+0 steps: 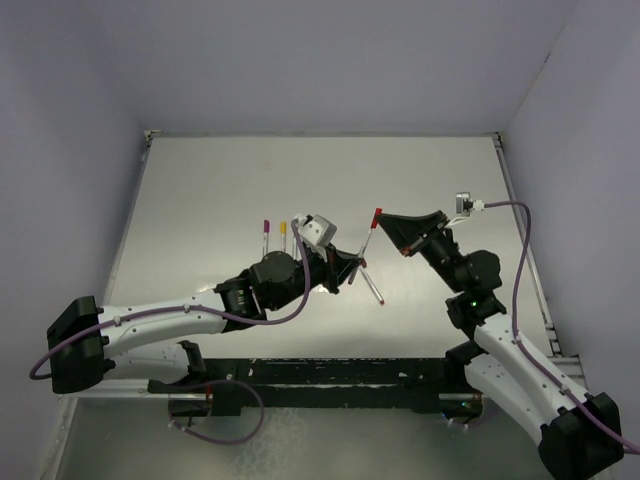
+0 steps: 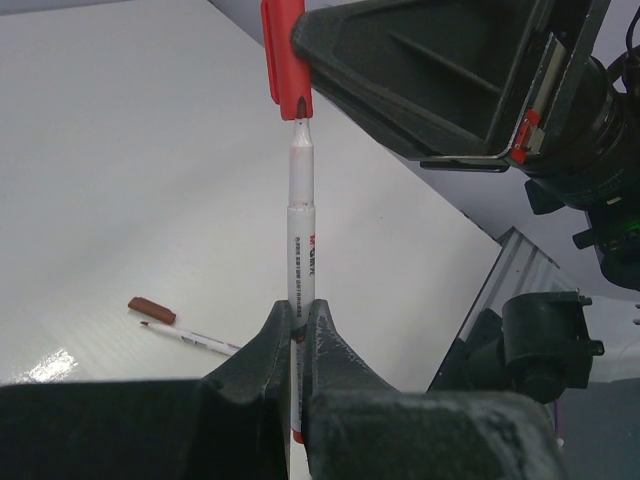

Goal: Insert the pens into the pen caps

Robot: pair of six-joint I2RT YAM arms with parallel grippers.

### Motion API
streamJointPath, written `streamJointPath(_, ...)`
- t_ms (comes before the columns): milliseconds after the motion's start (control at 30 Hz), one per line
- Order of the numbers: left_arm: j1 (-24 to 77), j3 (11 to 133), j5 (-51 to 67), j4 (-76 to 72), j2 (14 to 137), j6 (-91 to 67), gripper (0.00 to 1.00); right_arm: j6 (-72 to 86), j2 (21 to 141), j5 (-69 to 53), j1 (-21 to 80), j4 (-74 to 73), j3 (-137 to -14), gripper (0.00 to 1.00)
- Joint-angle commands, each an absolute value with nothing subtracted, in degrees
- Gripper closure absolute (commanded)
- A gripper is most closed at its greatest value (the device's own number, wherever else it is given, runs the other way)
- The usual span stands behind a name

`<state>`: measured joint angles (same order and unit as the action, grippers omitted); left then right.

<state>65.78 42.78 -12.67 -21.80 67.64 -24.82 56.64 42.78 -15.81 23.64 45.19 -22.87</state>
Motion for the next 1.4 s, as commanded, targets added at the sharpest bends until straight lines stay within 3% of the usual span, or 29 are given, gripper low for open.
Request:
streamJointPath(0, 66.09, 44.76, -11.94, -24.35, 67.37, -24.06, 1.00, 56.33, 42.12, -14.95, 24.17, 48.80, -23.22, 1.00)
streamJointPath(400, 66.09, 40.15, -12.90, -24.43, 62.27, -23.85, 1.00, 55.67, 42.26, -14.06, 24.17, 48.21, -23.57, 1.00)
streamJointPath(1367, 66.09, 42.01, -12.46, -24.73, 65.53, -23.81, 1.00, 58.80, 44.33, -15.10, 25.00, 52.21, -23.84, 1.00)
